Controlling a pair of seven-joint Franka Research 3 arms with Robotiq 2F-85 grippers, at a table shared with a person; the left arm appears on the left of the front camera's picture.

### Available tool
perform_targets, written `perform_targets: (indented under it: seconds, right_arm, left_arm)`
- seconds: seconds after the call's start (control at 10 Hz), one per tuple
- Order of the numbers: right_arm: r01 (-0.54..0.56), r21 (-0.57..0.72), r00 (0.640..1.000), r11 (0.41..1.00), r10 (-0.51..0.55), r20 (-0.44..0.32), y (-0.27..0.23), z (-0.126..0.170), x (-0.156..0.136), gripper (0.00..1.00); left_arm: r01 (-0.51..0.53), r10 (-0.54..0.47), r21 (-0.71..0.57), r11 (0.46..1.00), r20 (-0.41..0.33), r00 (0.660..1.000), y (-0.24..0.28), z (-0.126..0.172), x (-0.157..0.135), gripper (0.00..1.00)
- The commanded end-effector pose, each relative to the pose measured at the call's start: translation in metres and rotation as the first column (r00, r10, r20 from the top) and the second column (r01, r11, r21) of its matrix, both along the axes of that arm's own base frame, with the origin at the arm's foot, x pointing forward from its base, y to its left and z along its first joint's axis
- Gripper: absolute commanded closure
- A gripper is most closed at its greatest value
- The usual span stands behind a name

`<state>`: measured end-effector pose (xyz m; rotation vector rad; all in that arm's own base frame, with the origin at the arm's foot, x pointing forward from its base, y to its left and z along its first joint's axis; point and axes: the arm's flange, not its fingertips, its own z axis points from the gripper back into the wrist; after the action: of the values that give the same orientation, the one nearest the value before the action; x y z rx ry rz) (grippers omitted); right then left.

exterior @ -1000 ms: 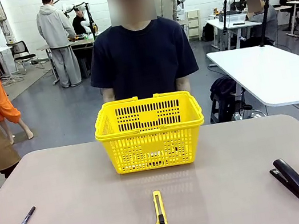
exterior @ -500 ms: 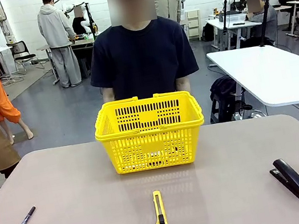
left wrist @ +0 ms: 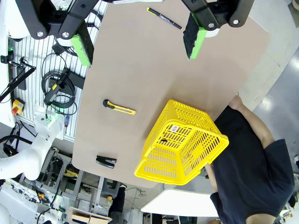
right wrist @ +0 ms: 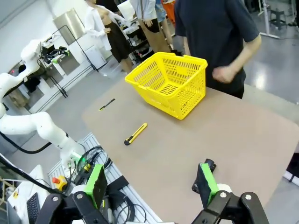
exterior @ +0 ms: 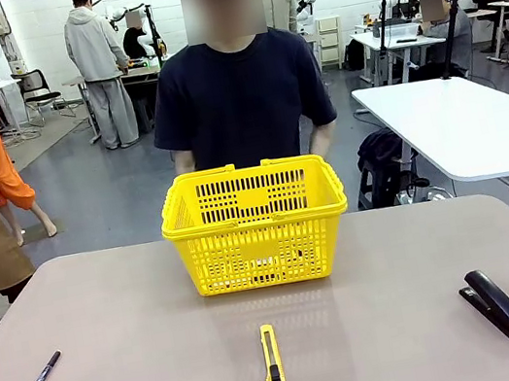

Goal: Place the items the person wants into the basket.
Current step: Pick up the item the person points to and place it in the Market Basket.

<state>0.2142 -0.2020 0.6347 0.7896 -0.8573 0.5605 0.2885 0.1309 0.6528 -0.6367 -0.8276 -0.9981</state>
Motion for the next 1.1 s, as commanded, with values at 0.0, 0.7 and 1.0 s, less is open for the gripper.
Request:
perform_targets:
  seconds: [0.0, 0.7, 1.0]
  right_arm:
    - [-0.014, -0.005, 1.0, 1.0, 0.014, 0.027, 0.012, -0.007, 0.0, 0.0]
    - [0.35, -0.146, 0.923, 0.925, -0.367, -0.115, 0.051, 0.002, -0.008, 0.0]
    - [0.3, -0.12, 0.945, 0.946, -0.312, -0.096, 0.03, 0.009, -0.002, 0.0]
  left_arm:
    - [0.015, -0.015, -0.01, 1.0, 0.023, 1.0, 0.001, -0.001, 0.0, 0.0]
    - [0.015, -0.015, -0.01, 1.0, 0.023, 1.0, 0.001, -0.001, 0.0, 0.0]
    - [0.015, -0.015, -0.01, 1.0, 0.023, 1.0, 0.001, -0.001, 0.0, 0.0]
